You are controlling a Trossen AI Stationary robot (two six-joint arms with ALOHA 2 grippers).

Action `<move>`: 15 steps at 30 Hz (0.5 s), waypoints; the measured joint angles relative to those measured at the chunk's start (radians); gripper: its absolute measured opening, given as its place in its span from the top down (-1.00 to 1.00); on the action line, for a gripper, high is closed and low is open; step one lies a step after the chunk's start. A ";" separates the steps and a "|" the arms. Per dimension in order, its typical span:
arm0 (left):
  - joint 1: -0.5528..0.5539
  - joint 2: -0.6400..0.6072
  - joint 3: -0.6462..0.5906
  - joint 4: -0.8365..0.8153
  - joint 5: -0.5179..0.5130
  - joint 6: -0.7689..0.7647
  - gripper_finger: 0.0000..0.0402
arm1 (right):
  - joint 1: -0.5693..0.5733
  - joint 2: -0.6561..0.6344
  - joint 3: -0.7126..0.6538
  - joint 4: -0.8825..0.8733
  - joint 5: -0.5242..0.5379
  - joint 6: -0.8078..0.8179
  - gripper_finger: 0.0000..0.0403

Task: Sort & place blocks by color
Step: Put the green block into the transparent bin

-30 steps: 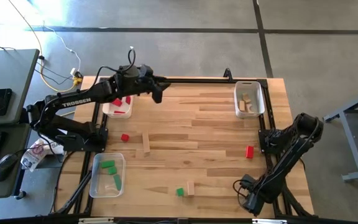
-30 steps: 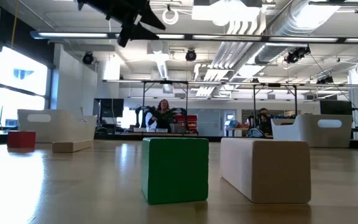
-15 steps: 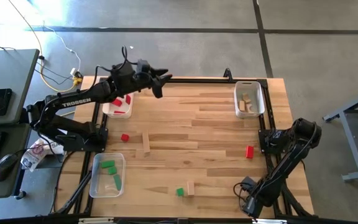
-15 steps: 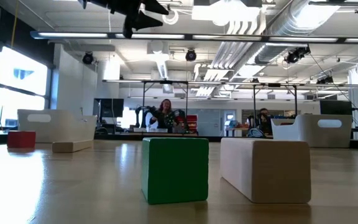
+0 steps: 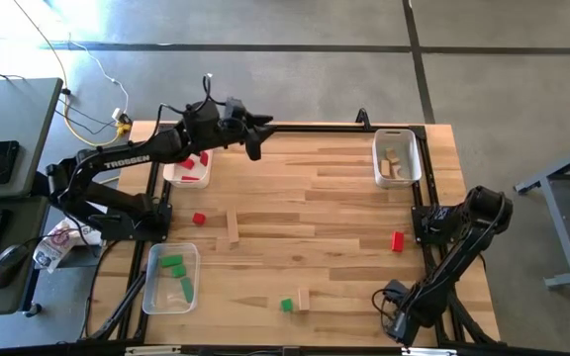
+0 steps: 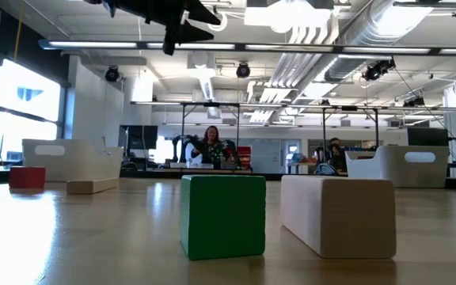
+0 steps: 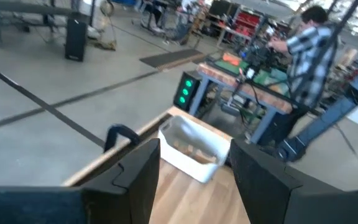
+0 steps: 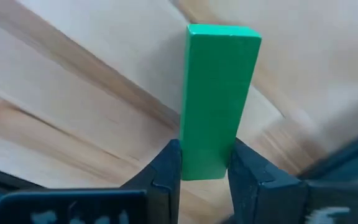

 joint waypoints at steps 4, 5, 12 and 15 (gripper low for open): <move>-0.005 0.029 0.000 -0.024 0.047 -0.005 0.09 | -0.032 -0.014 0.000 0.005 0.090 -0.005 0.64; -0.005 0.037 0.000 -0.025 0.060 -0.011 0.10 | -0.042 -0.016 0.000 0.005 0.106 -0.012 0.64; -0.011 0.080 0.000 -0.064 0.117 -0.038 0.10 | -0.127 -0.021 0.003 0.003 0.225 -0.154 0.64; -0.021 0.086 0.000 -0.107 0.116 -0.042 0.10 | -0.172 -0.022 0.003 -0.004 0.304 -0.249 0.64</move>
